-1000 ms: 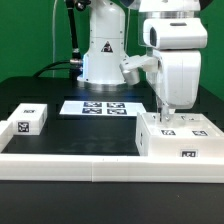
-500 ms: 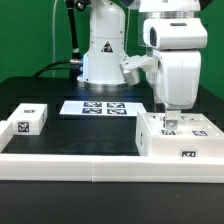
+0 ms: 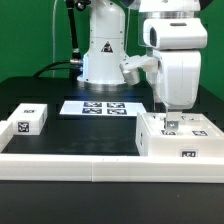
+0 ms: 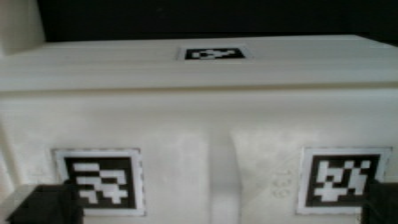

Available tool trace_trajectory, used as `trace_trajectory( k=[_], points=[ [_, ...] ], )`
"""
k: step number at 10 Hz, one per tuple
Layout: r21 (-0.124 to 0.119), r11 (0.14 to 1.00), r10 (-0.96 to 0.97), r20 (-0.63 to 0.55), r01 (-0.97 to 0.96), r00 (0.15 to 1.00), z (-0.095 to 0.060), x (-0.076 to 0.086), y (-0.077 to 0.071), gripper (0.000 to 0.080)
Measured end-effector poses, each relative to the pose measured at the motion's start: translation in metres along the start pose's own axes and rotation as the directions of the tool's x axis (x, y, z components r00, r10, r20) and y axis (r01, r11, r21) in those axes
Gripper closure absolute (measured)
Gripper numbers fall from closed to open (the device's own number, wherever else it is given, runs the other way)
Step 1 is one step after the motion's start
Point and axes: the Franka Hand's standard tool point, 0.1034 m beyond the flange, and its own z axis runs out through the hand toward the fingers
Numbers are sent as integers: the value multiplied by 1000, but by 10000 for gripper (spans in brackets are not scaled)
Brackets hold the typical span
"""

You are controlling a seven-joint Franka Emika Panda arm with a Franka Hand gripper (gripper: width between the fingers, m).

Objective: Assemble cabinet

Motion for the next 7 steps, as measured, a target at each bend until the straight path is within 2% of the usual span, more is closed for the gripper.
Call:
trace_trajectory(
  k=[2,3,4,7],
  points=[
    [-32,994,107,-4,-107,994,-10,0,-16,2],
    [-40,986,163,-9,-164,987,-11,2,-25,2],
    [-36,985,170,-8,-170,985,-10,3,-30,2],
    [-34,978,207,-9,-207,978,-9,2,-30,2]
  ],
)
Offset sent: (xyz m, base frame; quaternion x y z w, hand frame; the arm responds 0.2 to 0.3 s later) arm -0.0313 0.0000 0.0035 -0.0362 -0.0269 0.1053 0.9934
